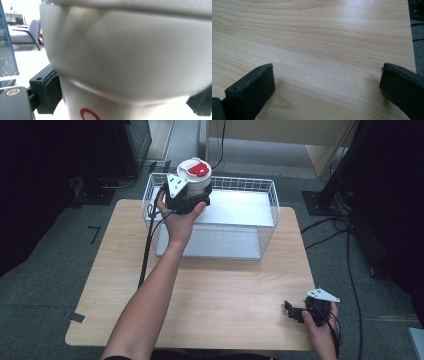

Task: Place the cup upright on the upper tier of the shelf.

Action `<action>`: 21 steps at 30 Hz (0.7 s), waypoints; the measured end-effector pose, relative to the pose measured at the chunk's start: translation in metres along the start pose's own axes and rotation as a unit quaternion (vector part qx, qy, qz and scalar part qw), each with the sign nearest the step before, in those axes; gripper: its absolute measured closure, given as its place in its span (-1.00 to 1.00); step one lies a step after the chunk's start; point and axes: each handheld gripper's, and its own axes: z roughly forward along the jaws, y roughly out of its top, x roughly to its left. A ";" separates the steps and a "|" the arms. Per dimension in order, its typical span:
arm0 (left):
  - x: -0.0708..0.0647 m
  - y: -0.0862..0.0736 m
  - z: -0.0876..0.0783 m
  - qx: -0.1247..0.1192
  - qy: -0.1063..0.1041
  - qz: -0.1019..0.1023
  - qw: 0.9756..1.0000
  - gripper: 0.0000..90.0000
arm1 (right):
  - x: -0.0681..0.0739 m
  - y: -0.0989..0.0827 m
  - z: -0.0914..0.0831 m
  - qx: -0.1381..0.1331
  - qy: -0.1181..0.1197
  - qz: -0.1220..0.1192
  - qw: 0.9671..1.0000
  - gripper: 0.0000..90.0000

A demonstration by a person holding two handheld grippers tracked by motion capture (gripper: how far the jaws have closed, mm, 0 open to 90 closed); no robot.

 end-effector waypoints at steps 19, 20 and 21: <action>0.005 0.004 -0.002 0.021 -0.008 0.011 1.000 -0.93 | 0.000 0.000 0.000 0.001 0.002 -0.002 1.000 -1.00; 0.006 0.004 -0.003 0.023 -0.006 0.012 1.000 -0.93 | 0.000 0.000 0.000 0.000 0.001 -0.002 1.000 -1.00; 0.006 0.004 -0.003 0.025 -0.004 0.013 1.000 -0.94 | 0.000 0.000 0.000 0.000 0.001 -0.003 1.000 -1.00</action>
